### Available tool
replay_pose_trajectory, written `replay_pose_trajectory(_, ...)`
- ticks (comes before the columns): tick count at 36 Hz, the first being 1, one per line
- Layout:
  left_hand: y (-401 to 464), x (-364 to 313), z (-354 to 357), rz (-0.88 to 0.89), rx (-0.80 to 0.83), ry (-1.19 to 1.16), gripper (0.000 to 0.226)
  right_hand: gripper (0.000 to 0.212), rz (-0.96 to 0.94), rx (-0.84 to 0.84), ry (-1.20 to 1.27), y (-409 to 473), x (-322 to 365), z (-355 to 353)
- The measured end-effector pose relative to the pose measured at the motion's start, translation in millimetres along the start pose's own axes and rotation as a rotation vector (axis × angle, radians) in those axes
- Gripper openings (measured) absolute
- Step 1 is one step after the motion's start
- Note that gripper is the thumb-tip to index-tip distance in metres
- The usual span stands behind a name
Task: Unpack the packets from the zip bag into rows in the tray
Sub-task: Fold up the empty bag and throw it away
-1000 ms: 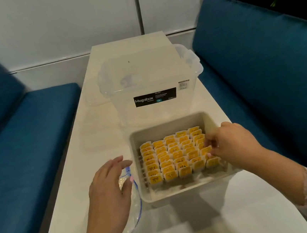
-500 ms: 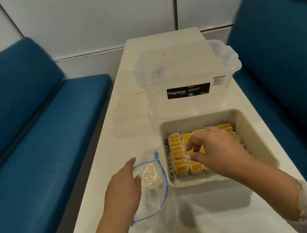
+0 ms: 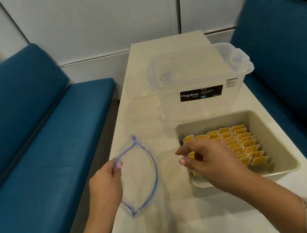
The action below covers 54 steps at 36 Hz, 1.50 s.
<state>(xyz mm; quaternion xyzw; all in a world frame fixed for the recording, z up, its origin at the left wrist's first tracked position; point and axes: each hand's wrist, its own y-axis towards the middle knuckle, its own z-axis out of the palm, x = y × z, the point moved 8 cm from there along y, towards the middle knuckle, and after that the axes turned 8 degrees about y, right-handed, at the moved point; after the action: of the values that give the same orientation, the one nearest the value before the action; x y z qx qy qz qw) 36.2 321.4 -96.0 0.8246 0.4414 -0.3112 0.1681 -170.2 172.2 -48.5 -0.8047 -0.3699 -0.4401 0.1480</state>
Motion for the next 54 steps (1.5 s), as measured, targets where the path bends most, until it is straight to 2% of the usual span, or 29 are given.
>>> replay_pose_trajectory(3, 1.1, -2.2, -11.6, -0.057, 0.002, -0.247, 0.024, 0.035, -0.024, 0.024, 0.094, -8.6, 19.7, 22.1)
replay_pose_trajectory(7, -5.4, -17.8, -10.4, -0.106, 0.078, -0.521, 0.017, 0.055, -0.036, 0.171, 0.142, -18.1, 43.4, 59.3)
replay_pose_trajectory(12, -19.2, -43.0, 4.3, -0.121, 0.247, -0.707, 0.034, 0.053, -0.067, 0.231, 0.077, -21.9, 60.6, 80.7)
replay_pose_trajectory(15, -30.0, -58.5, 9.8, -0.127, 0.332, -0.775, 0.041, 0.053, -0.075, 0.199, -0.041, -21.5, 61.0, 87.4)
replay_pose_trajectory(18, -37.5, -70.6, 16.9, -0.095, 0.446, -0.871, 0.055, 0.07, -0.112, 0.116, -0.139, -22.3, 58.9, 89.2)
replay_pose_trajectory(22, -42.7, -79.3, 17.0, -0.031, 0.522, -0.88, 0.054, 0.081, -0.104, 0.061, -0.177, -25.4, 57.5, 85.6)
replay_pose_trajectory(26, -41.3, -75.0, 16.5, -0.041, 0.537, -0.866, 0.038, 0.082, -0.093, -0.015, -0.045, -25.1, 55.6, 72.0)
replay_pose_trajectory(29, -38.4, -73.6, 14.1, -0.034, 0.572, -0.911, 0.029, 0.066, -0.042, -0.135, 0.069, -21.6, 51.2, 46.1)
replay_pose_trajectory(30, -37.6, -73.5, 12.6, -0.041, 0.583, -0.932, 0.028, 0.068, -0.014, -0.204, 0.115, -20.8, 49.6, 34.0)
replay_pose_trajectory(32, -36.8, -75.5, 10.2, -0.053, 0.621, -0.982, 0.028, 0.084, 0.109, -0.284, 0.286, -18.7, 41.0, 12.3)
replay_pose_trajectory(34, -37.8, -81.0, 8.1, -0.049, 0.663, -1.015, 0.028, 0.092, 0.274, -0.178, 0.552, -14.7, 27.8, 7.7)
replay_pose_trajectory(35, -38.6, -83.5, 8.5, -0.048, 0.685, -1.024, 0.029, 0.091, 0.329, -0.079, 0.669, -13.0, 23.3, 10.5)
replay_pose_trajectory(37, -40.8, -86.3, 11.0, -0.046, 0.739, -1.018, 0.03, 0.075, 0.366, 0.092, 0.805, -12.6, 21.9, 15.0)
replay_pose_trajectory(40, -42.3, -87.1, 12.5, -0.008, 0.82, -0.919, 0.035, 0.045, 0.353, 0.123, 0.916, -9.4, 21.7, 11.5)
replay_pose_trajectory(43, -42.6, -84.8, 12.9, 0.018, 0.941, -0.83, 0.04, 0.044, 0.346, 0.141, 1.07, -7.9, 20.8, 6.2)
replay_pose_trajectory(46, -44.1, -84.1, 13.9, 0.06, 1.049, -0.836, 0.046, 0.045, 0.337, 0.193, 1.176, -9.1, 23.3, 5.2)
replay_pose_trajectory(51, -46.7, -90.1, 17.2, 0.015, 1.094, -1.177, 0.051, 0.044, 0.366, 0.206, 1.24, -9.3, 16.5, 11.0)
replay_pose_trajectory(54, -45.2, -88.7, 21.6, -0.03, 1.028, -1.279, 0.043, 0.04, 0.375, 0.169, 1.244, -8.0, 10.3, 13.5)
